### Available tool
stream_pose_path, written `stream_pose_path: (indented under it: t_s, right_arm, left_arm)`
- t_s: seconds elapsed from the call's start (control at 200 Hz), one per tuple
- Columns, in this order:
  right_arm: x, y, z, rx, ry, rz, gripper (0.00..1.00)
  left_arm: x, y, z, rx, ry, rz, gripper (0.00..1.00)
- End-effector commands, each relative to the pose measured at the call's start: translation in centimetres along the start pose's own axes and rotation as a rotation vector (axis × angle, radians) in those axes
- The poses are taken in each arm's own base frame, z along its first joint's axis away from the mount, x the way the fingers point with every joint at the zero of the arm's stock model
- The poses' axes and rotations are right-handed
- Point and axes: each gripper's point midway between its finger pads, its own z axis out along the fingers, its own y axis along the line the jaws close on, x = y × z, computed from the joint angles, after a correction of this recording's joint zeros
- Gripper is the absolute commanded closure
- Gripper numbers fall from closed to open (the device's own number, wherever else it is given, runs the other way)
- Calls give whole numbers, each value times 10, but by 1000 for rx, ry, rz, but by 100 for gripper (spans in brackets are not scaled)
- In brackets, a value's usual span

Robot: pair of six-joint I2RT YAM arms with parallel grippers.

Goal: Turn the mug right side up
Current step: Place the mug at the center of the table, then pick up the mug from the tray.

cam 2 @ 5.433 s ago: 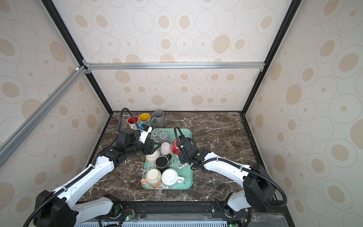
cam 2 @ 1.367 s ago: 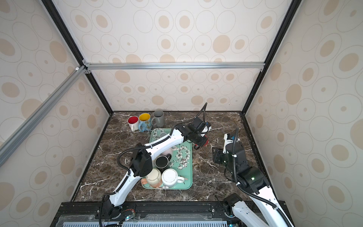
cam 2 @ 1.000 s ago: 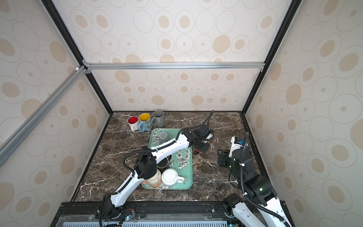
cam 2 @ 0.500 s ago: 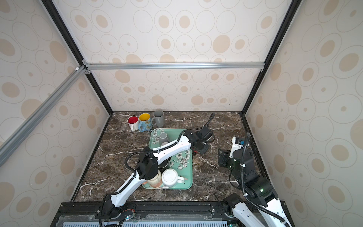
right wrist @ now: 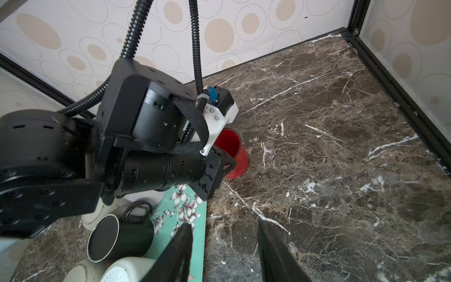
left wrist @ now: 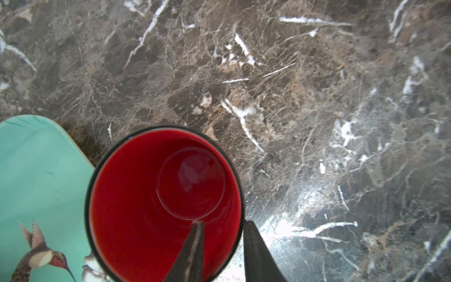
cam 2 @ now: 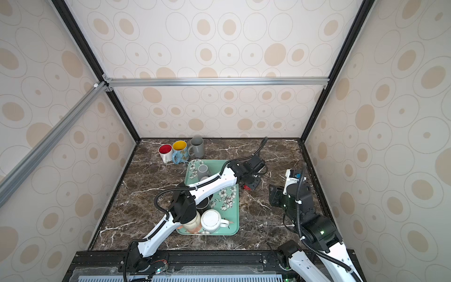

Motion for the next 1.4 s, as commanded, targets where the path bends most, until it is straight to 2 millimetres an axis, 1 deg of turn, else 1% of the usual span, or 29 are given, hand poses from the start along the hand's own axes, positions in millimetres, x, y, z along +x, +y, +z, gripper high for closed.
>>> stream_pose_path:
  t_s: [0.0, 0.095, 0.225, 0.415, 0.555, 0.66, 0.73, 0.915, 0.94, 0.96, 1.065, 1.21, 1.326, 1.396]
  right_arm:
    - [2, 1, 2, -3, 10, 18, 53]
    - [3, 1, 3, -4, 13, 22, 52]
    - [3, 5, 3, -24, 20, 17, 52]
    - [8, 17, 6, -88, 52, 3, 52]
    - [14, 26, 11, -127, 88, -1, 53]
    - [22, 39, 18, -199, 129, -29, 53]
    - [32, 51, 22, -263, 184, -62, 53]
    - [59, 78, 27, -407, 310, -120, 53]
    - [63, 82, 28, -419, 322, -135, 53]
    - [67, 85, 29, -427, 331, -150, 53]
    - [89, 97, 35, -424, 395, -264, 53]
    - [125, 117, 41, -411, 520, -457, 53]
    - [158, 128, 37, -427, 634, -587, 53]
    - [179, 130, 32, -432, 708, -669, 53]
  left_arm:
    - [-11, -7, -13, 15, -31, 4, 69]
    - [-19, -9, -20, 30, -56, -2, 66]
    - [-32, -9, -39, 35, -99, -2, 65]
    - [-52, -4, -78, 36, -172, 8, 63]
    - [-64, 1, -113, 26, -229, 22, 62]
    - [-66, 9, -133, 8, -252, 31, 61]
    - [-64, 16, -142, -7, -255, 34, 60]
    - [-48, 44, -158, -17, -263, 0, 59]
    - [-45, 50, -159, -17, -268, -13, 59]
    - [-44, 54, -164, -13, -282, -23, 59]
    - [-28, 79, -174, -13, -316, -86, 58]
    - [5, 118, -187, -34, -336, -173, 56]
    - [38, 148, -198, -56, -339, -240, 56]
    - [58, 164, -207, -71, -350, -279, 54]
